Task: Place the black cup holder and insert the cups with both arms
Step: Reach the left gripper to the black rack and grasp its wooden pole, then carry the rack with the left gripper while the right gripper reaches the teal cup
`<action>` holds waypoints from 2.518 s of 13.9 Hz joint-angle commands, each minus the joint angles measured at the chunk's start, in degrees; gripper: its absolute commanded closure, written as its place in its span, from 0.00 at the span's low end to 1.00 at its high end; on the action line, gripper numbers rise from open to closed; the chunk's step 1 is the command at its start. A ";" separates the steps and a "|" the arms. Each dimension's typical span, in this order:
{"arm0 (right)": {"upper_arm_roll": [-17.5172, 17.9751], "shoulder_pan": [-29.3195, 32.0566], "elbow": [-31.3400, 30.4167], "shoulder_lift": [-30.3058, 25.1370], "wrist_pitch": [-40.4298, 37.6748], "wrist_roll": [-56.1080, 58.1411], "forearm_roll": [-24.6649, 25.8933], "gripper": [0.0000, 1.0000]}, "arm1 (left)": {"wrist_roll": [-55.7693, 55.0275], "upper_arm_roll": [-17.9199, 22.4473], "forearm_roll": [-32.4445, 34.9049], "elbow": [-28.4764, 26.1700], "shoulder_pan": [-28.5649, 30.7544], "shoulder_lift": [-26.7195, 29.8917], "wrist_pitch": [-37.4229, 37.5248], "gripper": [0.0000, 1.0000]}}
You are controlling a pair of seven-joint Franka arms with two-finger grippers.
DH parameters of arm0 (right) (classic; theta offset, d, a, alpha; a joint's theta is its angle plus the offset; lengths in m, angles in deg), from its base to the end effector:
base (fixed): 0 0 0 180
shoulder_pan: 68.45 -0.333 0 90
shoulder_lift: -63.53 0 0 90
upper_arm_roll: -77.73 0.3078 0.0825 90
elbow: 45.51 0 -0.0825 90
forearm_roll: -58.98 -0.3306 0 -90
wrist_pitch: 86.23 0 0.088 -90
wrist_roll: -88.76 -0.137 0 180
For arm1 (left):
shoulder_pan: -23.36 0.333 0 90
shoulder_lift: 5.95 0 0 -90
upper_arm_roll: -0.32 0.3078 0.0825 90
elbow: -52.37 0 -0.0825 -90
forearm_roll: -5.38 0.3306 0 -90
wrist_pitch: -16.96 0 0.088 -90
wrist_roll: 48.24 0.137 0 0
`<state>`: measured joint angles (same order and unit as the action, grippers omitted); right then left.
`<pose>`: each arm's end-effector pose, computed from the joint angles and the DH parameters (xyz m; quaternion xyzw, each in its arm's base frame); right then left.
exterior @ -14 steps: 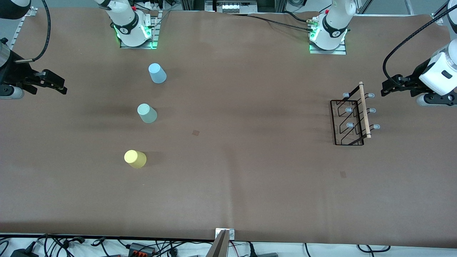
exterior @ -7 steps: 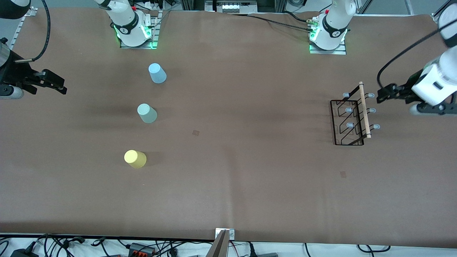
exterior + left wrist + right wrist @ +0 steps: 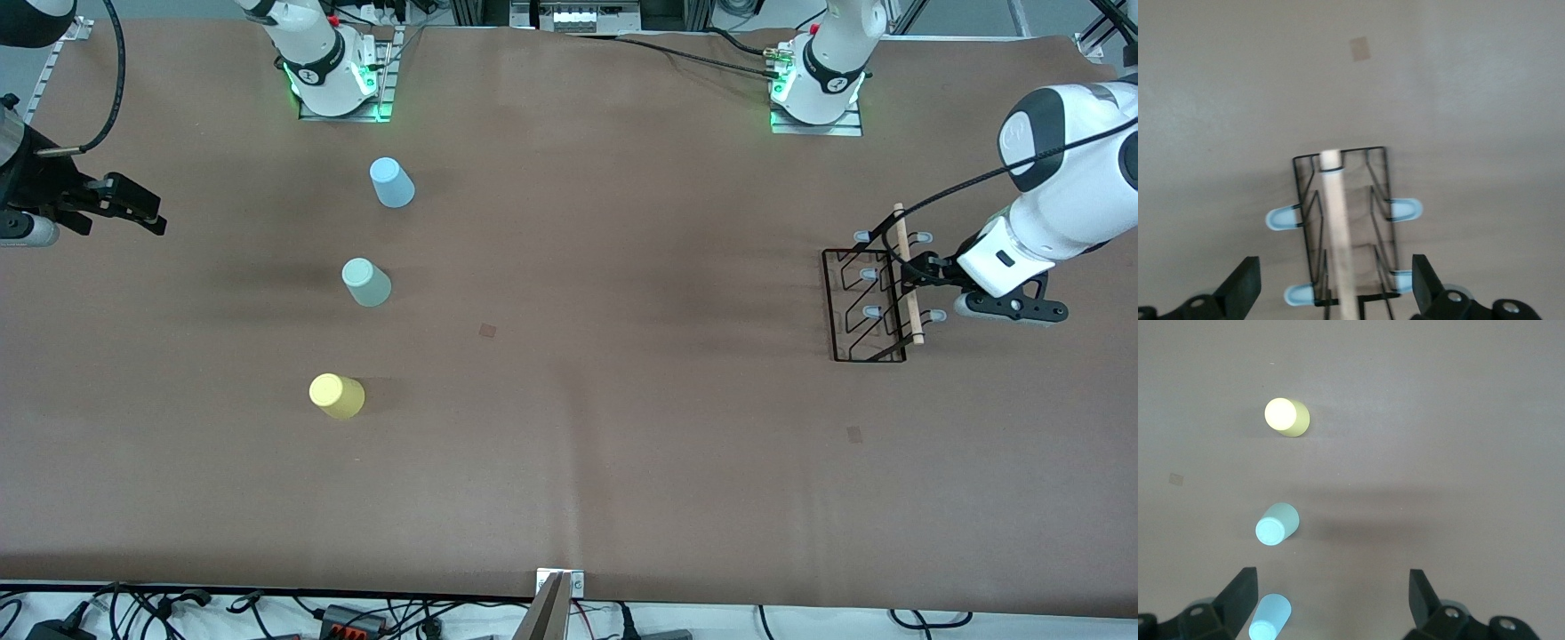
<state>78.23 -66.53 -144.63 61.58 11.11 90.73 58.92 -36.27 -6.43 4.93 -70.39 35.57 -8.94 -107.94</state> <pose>0.4985 -0.0122 0.5473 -1.0000 -0.0047 -0.0015 0.0003 0.4986 0.0475 0.3718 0.9985 -0.0545 -0.0062 0.0073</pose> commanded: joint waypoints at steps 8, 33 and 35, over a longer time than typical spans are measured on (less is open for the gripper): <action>0.29 0.10 -0.99 -0.94 0.39 -0.82 0.76 0.00 | 0.78 -0.64 0.10 -8.99 2.29 1.75 -3.85 0.47; 0.47 -14.66 -16.00 17.42 18.32 -18.93 0.06 0.00 | -51.12 -28.94 -1.13 32.40 -20.97 -20.20 20.34 1.00; 0.47 -14.40 -17.42 17.60 18.50 -18.93 -0.03 0.00 | -55.03 -28.67 0.01 32.93 -25.03 -23.19 15.42 1.00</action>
<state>78.74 -81.11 -159.50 80.15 28.25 72.79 58.93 -87.66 -35.46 3.60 -41.27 13.38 -28.30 -90.80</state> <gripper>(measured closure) 0.000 0.841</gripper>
